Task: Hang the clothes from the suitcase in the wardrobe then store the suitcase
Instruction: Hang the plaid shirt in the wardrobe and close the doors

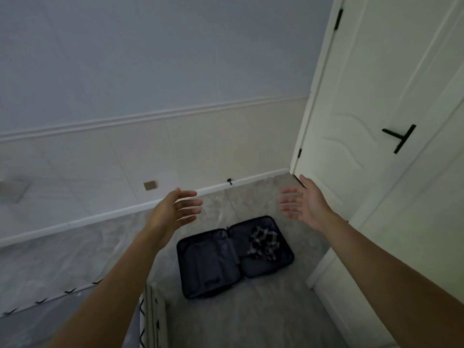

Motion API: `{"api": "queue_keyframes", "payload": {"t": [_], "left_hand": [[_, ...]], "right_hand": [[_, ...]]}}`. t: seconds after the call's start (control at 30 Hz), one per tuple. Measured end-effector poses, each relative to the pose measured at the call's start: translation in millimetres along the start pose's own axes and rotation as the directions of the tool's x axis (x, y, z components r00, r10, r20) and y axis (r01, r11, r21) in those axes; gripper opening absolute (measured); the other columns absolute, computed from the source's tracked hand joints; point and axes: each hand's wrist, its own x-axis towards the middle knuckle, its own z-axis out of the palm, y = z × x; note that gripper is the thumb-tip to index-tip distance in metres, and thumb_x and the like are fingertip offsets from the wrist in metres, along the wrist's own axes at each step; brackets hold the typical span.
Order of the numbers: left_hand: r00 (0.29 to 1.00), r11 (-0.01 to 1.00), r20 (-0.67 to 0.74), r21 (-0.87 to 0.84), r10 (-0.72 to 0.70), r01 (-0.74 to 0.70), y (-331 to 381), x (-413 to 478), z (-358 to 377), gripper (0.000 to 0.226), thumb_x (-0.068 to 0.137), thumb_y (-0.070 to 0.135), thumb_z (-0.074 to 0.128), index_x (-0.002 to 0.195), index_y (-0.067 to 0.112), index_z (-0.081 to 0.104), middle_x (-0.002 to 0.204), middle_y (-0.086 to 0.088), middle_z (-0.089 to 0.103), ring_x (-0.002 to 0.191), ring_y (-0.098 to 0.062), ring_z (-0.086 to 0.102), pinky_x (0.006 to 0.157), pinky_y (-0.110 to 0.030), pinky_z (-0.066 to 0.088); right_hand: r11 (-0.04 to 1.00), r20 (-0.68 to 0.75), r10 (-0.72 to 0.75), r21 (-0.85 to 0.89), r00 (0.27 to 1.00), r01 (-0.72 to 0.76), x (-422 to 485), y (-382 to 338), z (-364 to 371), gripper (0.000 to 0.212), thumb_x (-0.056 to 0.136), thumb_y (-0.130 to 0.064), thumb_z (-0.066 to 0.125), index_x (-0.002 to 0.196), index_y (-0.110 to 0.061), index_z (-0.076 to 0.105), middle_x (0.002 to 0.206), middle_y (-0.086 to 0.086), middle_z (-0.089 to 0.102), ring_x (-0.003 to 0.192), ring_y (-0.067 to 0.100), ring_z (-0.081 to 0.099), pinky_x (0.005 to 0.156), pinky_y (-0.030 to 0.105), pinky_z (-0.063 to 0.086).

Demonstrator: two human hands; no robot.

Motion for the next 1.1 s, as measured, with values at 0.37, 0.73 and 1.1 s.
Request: {"api": "queue_keyframes", "payload": {"t": [0.37,0.73,1.1], "left_hand": [[0.966,0.960,0.003,-0.108,-0.259,0.258,-67.8,123.4,20.4,0.045,0.108,0.038,0.038,0.124,0.007,0.067,0.118,-0.016,0.074,0.104,-0.032,0.069,0.090,-0.042,0.054],[0.868,0.863,0.049,-0.091,-0.495,0.497,-113.7,311.4,37.9,0.042,0.109,0.037,0.037,0.115,0.009,0.068,0.119,-0.017,0.072,0.095,-0.028,0.069,0.085,-0.039,0.054],[0.737,0.736,-0.066,0.041,-0.673,0.676,-226.6,449.6,53.7,0.043,0.110,0.038,0.038,0.110,0.008,0.068,0.104,-0.015,0.074,0.091,-0.029,0.069,0.082,-0.040,0.056]], "right_hand": [[0.959,-0.098,0.256,0.154,0.962,-0.240,116.9,53.8,-36.2,0.074,0.096,-0.068,0.040,0.115,-0.002,0.067,0.107,0.022,0.068,0.086,0.034,0.066,0.072,0.038,0.054],[0.915,-0.289,0.400,0.168,0.869,-0.366,243.2,68.4,-76.8,0.078,0.095,-0.071,0.042,0.117,0.000,0.068,0.108,0.023,0.067,0.087,0.035,0.065,0.076,0.040,0.055],[0.808,-0.318,0.587,0.280,0.744,-0.518,390.2,175.7,-103.0,0.076,0.099,-0.066,0.036,0.120,0.001,0.066,0.106,0.021,0.066,0.088,0.034,0.064,0.079,0.041,0.055]]}}
